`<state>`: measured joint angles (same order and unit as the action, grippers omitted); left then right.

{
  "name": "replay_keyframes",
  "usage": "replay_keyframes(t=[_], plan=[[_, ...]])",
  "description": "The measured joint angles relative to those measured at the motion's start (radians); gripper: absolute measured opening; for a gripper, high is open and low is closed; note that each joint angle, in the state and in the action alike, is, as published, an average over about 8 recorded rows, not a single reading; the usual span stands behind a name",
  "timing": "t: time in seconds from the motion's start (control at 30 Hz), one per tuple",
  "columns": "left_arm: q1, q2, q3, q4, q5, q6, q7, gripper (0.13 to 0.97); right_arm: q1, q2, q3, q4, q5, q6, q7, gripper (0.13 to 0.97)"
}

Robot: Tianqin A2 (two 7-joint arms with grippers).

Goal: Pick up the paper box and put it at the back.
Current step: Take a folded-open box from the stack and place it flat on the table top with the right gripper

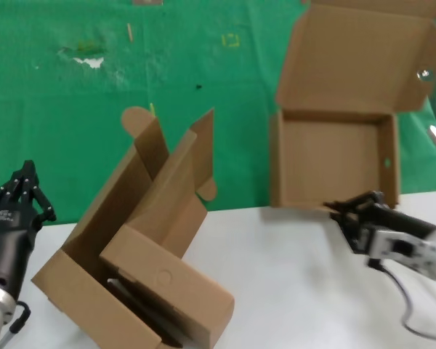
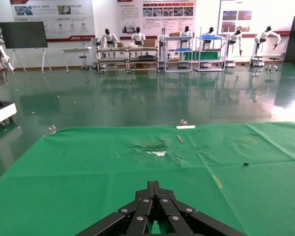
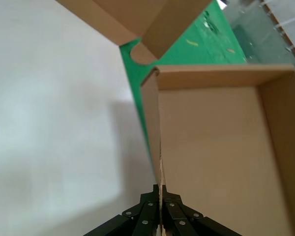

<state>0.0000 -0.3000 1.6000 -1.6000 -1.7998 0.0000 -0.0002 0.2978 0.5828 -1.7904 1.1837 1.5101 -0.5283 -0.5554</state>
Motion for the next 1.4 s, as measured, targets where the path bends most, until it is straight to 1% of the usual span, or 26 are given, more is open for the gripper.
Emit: replay_keyframes(t=[0.17,0.27,0.4,0.57,0.67,0.83,1.07,1.2,1.4], plan=[[0.0,0.0,0.0,0.0,0.0,0.0,0.0,0.14,0.124,-0.036,-0.146,-0.026,-0.216,0.081,0.184,0.137],[0.0,0.0,0.0,0.0,0.0,0.0,0.0,0.14,0.174,-0.068,-0.186,-0.04,-0.34,0.091,0.271,0.137],[0.0,0.0,0.0,0.0,0.0,0.0,0.0,0.14,0.214,-0.111,-0.19,-0.054,-0.486,0.071,0.353,0.137],[0.0,0.0,0.0,0.0,0.0,0.0,0.0,0.14,0.25,-0.156,-0.16,-0.08,-0.662,0.024,0.447,0.137],[0.0,0.0,0.0,0.0,0.0,0.0,0.0,0.14,0.267,-0.167,-0.137,-0.09,-0.745,-0.01,0.501,0.137],[0.0,0.0,0.0,0.0,0.0,0.0,0.0,0.14,0.281,-0.164,-0.108,-0.081,-0.831,-0.069,0.572,0.137],[0.0,0.0,0.0,0.0,0.0,0.0,0.0,0.14,0.276,-0.161,-0.089,-0.049,-0.895,-0.131,0.635,0.137],[0.0,0.0,0.0,0.0,0.0,0.0,0.0,0.14,0.264,-0.159,-0.093,-0.031,-0.91,-0.154,0.646,0.138],[0.0,0.0,0.0,0.0,0.0,0.0,0.0,0.14,0.263,-0.151,-0.117,-0.023,-0.903,-0.168,0.616,0.14]])
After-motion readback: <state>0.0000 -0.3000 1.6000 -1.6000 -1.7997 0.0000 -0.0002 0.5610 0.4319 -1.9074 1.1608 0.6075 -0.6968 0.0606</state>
